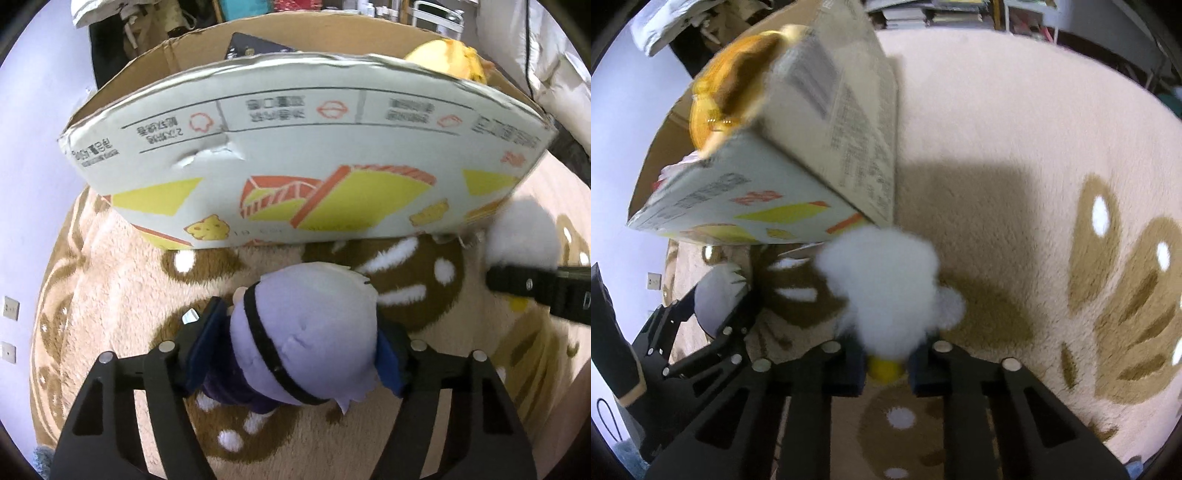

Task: Organize soft objects
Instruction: 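Grasp the purple-hatted plush with left tool while right tool grasps white fluffy plush, then carry both plushes over the box and open both tools to drop them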

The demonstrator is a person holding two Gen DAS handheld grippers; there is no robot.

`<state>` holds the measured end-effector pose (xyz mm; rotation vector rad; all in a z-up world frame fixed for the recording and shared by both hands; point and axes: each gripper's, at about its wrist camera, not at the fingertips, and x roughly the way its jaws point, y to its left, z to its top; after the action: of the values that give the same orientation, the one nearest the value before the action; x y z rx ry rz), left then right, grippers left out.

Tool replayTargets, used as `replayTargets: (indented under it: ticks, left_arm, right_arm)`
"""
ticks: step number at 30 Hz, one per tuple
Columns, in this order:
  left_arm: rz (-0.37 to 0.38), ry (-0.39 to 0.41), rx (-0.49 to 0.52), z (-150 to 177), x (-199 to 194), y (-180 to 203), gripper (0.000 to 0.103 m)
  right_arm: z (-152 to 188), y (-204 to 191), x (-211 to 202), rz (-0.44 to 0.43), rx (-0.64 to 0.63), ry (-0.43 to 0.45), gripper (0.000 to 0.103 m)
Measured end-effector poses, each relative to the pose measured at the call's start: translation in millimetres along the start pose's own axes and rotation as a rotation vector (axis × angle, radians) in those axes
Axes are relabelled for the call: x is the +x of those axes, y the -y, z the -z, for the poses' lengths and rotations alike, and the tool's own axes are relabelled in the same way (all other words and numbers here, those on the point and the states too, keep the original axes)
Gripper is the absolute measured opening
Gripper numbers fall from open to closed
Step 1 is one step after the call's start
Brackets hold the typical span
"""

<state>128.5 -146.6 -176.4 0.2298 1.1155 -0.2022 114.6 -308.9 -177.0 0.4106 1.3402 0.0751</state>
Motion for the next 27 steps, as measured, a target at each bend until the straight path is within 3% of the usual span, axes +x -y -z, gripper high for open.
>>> replayTargets:
  ticks: [3, 8, 18, 27]
  left_arm:
    - [0.003, 0.012, -0.006, 5.1, -13.9, -4.4, 0.070]
    - [0.039, 0.043, -0.100, 12.6, -34.9, -16.8, 0.069]
    - [-0.012, 0.201, -0.147, 9.3, -97.1, -44.5, 0.069]
    - [-0.040, 0.341, -0.144, -11.3, -150.4, -66.3, 0.069]
  right_arm:
    - [5.7, -5.9, -7.7, -0.023, -0.028, 0.019, 0.014]
    - [0.8, -13.5, -23.8, -0.038, -0.033, 0.059, 0.014]
    - [23.8, -37.7, -65.4, -0.097, -0.103, 0.157, 0.014]
    - [23.8, -67.6, -118.7, -0.162, -0.167, 0.323, 0.015]
